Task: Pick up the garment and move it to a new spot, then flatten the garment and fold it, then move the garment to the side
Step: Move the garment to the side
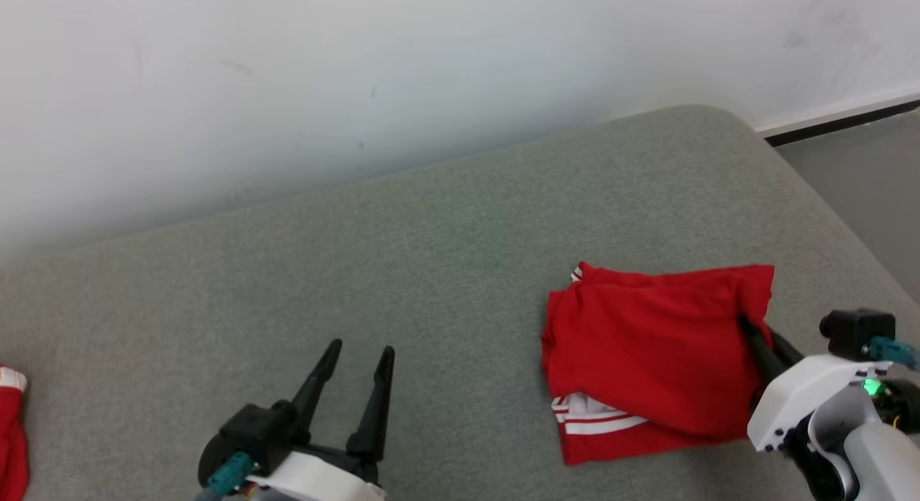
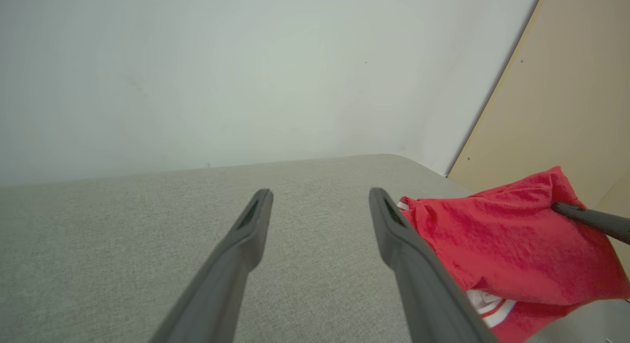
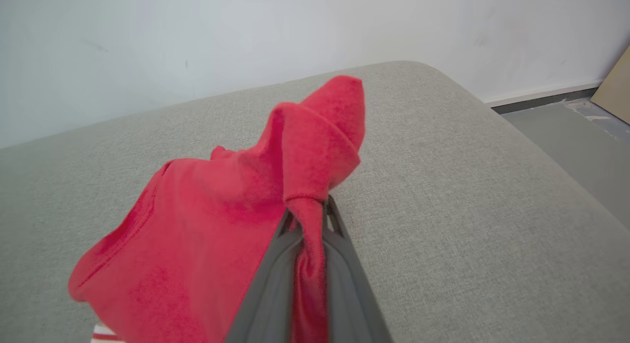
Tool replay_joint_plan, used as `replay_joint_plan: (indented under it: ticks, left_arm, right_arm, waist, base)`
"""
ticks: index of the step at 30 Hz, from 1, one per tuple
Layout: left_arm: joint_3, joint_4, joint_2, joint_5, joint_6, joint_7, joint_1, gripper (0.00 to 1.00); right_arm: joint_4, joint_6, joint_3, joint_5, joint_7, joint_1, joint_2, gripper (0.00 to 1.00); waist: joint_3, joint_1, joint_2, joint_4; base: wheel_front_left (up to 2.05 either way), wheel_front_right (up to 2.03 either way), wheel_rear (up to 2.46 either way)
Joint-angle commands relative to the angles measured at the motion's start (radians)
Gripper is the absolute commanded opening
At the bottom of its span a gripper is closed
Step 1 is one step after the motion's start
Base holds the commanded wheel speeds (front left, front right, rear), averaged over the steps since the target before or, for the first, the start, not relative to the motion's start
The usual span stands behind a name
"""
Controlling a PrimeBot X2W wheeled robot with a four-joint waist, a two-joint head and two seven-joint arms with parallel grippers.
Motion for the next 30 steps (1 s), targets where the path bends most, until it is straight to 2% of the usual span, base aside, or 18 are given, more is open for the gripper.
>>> replay_joint_plan:
  ticks: [1,7,15,20,30]
  left_arm:
    - [0.010,-0.003,0.019,0.018,-0.002,-0.002,-0.018,1.00]
    - [0.014,-0.021,0.043,0.026,-0.006,-0.002,-0.055,1.00]
    - [0.008,-0.043,0.074,0.022,-0.009,-0.002,-0.129,1.00]
    - [0.006,-0.052,0.090,0.018,-0.011,-0.002,-0.157,1.00]
    - [0.005,-0.067,0.113,0.014,-0.012,-0.002,-0.196,1.00]
  right_arm:
    - [-0.006,0.000,0.003,-0.006,-0.015,-0.040,-0.010,0.00]
    - [0.003,0.000,0.008,0.017,-0.026,-0.151,-0.053,0.00]
    - [0.082,0.000,-0.003,0.024,-0.024,-0.346,-0.197,0.00]
    - [0.177,0.000,0.008,-0.018,-0.035,-0.455,-0.285,0.00]
    - [0.378,-0.001,-0.039,-0.153,-0.065,-0.605,-0.386,0.00]
  waist:
    - [0.034,0.0000,-0.0001,0.025]
    - [0.144,0.0000,-0.0001,0.084]
    - [0.294,0.0000,-0.0001,0.162]
    - [0.354,0.0000,-0.0001,0.192]
    - [0.414,0.0000,-0.0001,0.238]
  base:
    - [0.00,0.00,0.00]
    - [0.00,0.00,0.00]
    - [0.00,0.00,0.00]
    - [0.00,0.00,0.00]
    - [0.00,0.00,0.00]
